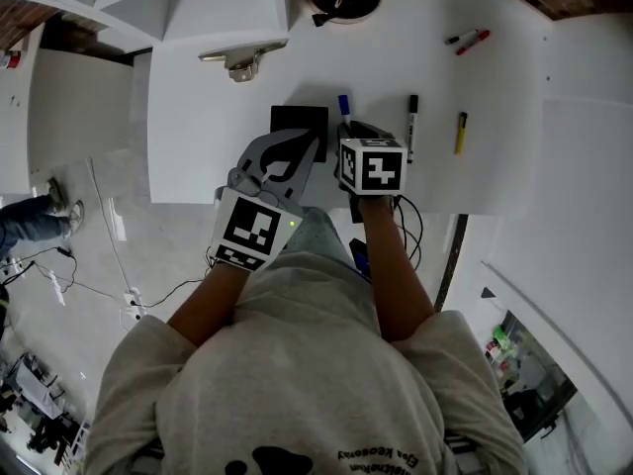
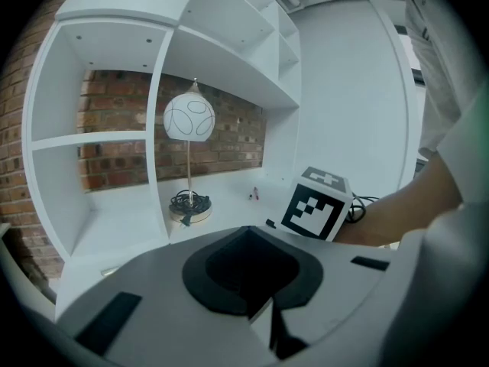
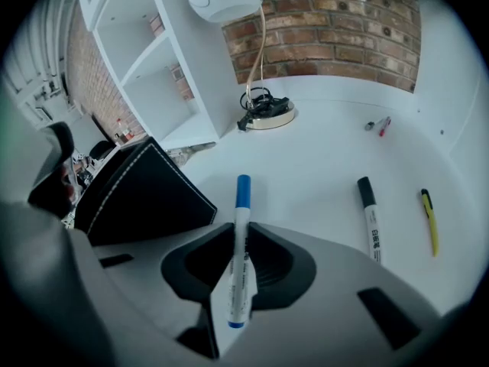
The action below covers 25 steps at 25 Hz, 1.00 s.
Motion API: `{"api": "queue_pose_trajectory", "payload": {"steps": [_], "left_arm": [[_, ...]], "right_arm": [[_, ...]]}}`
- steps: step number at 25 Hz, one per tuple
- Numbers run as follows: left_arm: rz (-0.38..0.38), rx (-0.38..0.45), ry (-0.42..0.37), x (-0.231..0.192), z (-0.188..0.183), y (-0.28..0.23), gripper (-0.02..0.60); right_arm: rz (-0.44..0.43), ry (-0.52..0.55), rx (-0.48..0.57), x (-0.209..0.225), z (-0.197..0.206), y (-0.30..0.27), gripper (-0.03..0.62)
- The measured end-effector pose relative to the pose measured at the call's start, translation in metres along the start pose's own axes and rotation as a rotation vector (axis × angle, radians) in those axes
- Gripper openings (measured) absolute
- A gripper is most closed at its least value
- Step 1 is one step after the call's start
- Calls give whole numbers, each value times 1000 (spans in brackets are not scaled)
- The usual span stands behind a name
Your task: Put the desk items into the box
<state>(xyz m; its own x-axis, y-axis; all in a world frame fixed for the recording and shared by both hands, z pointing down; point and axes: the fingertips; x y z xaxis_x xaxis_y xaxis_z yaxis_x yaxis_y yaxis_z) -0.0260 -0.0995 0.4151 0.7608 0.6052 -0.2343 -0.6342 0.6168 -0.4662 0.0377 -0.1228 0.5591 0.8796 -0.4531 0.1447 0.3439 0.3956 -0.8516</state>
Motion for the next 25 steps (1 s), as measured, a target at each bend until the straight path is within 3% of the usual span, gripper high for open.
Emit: {"api": "queue_pose_trajectory", "payload": {"steps": [13,25], "left_arm": [[19,-3,-37,5,-9,3,3],[37,22,18,10,-9,9,5]], "right_arm": [[115,-15,240,1,-25,50,75],[262,98,568,-4,-55,91,75]]}}
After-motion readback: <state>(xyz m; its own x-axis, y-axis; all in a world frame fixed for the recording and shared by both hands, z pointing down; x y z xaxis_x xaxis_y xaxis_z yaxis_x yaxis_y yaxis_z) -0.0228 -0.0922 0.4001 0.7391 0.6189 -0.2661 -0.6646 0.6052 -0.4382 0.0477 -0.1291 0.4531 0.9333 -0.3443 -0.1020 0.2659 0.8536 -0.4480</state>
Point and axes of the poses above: the fingertips, and each gripper's own axes: y backward along the fingers, x to its right, z out of its underside, and after that the axes turned 11 degrees about y, right-handed
